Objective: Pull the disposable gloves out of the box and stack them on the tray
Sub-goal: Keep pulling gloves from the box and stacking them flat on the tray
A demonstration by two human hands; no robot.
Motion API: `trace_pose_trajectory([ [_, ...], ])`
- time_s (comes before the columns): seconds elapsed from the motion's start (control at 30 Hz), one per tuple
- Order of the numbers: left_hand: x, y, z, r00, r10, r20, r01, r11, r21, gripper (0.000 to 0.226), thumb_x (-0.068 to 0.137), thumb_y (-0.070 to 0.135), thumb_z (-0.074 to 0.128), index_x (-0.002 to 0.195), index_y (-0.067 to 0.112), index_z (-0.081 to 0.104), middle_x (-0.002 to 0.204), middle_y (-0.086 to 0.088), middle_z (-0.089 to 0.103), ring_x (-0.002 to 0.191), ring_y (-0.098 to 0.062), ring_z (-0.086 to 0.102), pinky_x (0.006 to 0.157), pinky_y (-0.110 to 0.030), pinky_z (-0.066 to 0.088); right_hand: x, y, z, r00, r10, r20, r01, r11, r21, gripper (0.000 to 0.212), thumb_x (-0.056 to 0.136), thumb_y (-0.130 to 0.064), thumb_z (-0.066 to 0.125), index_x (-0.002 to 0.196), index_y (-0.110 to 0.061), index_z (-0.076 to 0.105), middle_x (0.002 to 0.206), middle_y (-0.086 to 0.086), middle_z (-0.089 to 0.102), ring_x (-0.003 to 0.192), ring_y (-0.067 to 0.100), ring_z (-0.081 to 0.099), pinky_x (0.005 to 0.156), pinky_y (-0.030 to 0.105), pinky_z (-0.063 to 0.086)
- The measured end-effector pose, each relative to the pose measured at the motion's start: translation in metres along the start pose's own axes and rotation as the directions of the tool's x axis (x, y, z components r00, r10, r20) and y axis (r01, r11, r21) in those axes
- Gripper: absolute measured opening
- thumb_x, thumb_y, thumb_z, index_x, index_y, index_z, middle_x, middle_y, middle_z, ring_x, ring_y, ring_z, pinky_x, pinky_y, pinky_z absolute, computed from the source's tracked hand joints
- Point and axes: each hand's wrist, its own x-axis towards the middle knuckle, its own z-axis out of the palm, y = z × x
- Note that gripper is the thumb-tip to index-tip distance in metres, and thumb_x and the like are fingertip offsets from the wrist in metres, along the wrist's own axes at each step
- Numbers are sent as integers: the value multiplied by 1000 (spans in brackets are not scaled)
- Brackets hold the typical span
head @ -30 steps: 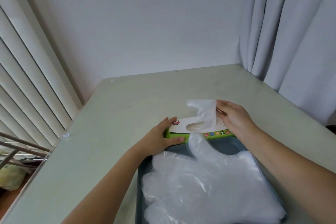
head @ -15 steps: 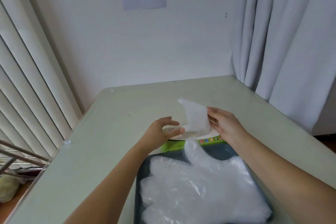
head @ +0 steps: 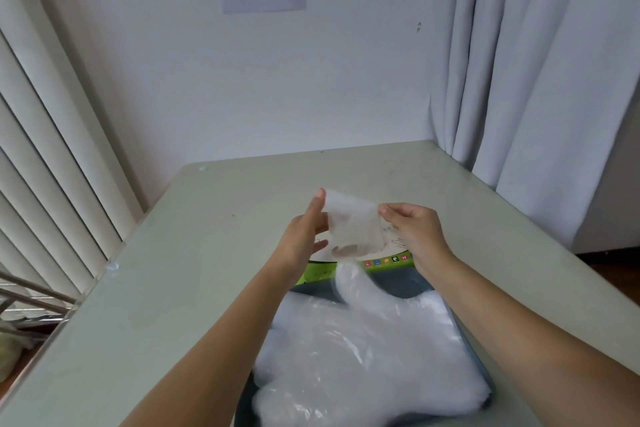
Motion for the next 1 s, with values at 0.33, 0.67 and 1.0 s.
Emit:
trace_pose_trajectory([
  [0.33,1,-10,3,988,82,-128,-62,987,150,56,76,36,78,51,21,32,60,-5,31,63,-18,35,64,-23,31,2,0,-4,993,39,-115,-38,999,11,7,89,-16,65,88,-18,71,89,1,70,86,14,64,84,28,52],
  [0.67,2,-13,-5,987,122,-102,-95,967,236,49,79,36,75,54,16,38,52,4,35,52,-13,32,53,-18,28,-21,-13,7,832,-283,477,506,740,-444,54,76,-31,78,127,-31,58,143,-14,36,135,3,25,108,17,19],
  [1.0,6,-2,-40,954,134,-267,-67,967,245,52,92,32,63,43,20,50,63,-3,64,65,-12,54,72,-26,42,12,-4,-7,990,-42,-136,21,988,-153,29,82,-28,68,65,-15,49,63,6,32,62,17,30,60,31,28],
])
